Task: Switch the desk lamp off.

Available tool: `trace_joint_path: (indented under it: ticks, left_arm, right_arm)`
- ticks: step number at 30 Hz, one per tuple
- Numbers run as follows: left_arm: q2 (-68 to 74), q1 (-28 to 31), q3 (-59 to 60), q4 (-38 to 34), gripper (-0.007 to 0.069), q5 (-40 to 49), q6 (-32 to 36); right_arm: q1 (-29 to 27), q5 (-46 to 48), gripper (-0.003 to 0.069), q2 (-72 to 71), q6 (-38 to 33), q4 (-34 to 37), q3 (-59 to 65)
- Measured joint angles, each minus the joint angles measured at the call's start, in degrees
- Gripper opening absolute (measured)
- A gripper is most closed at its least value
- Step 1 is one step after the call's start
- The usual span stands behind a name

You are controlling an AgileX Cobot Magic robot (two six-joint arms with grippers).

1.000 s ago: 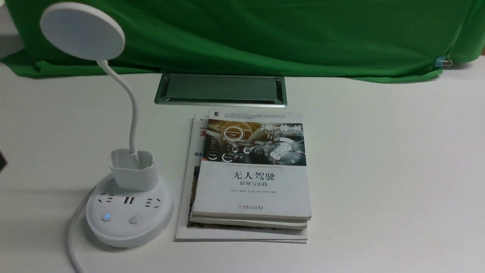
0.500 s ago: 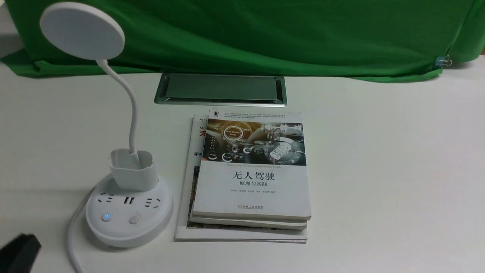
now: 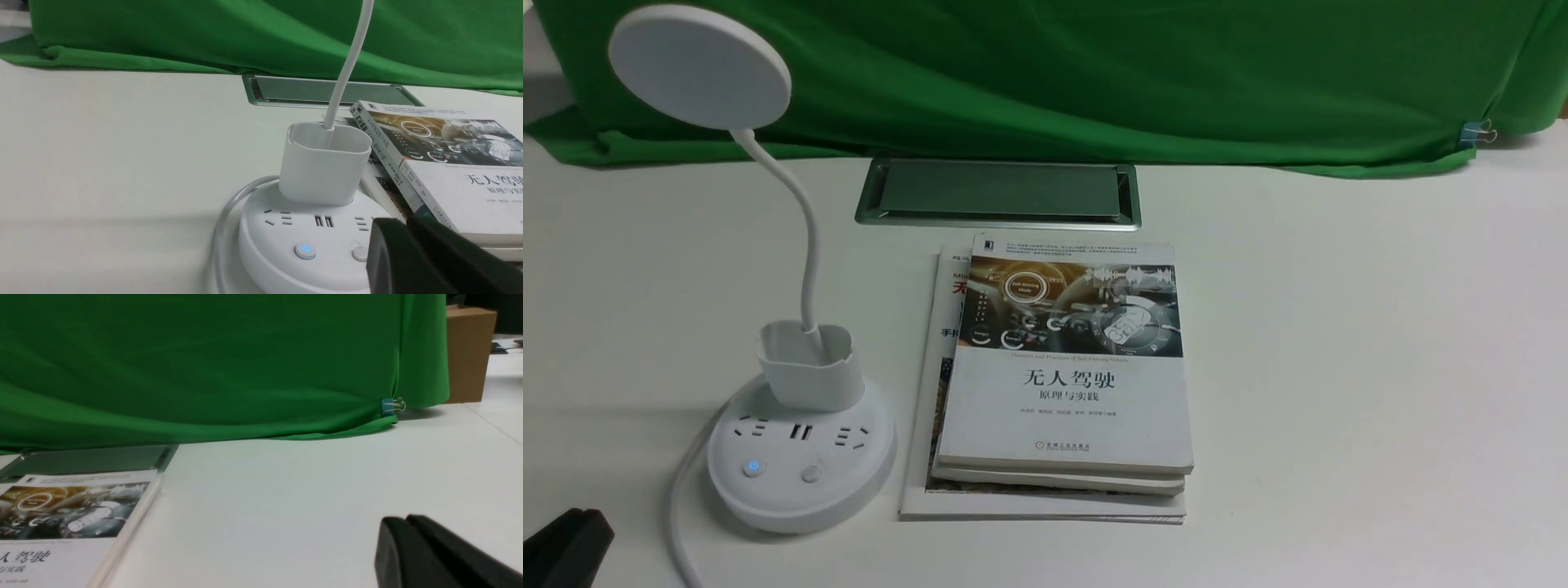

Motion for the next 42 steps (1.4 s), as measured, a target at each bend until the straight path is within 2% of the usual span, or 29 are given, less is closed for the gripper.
trace_joint_path:
  ticks: [42]
  left_arm:
    - [0.0, 0.0, 0.0, 0.0, 0.0019, 0.0, 2.39]
  right_arm:
    - [0.0, 0.0, 0.0035, 0.0, 0.0, 0.0, 0.0]
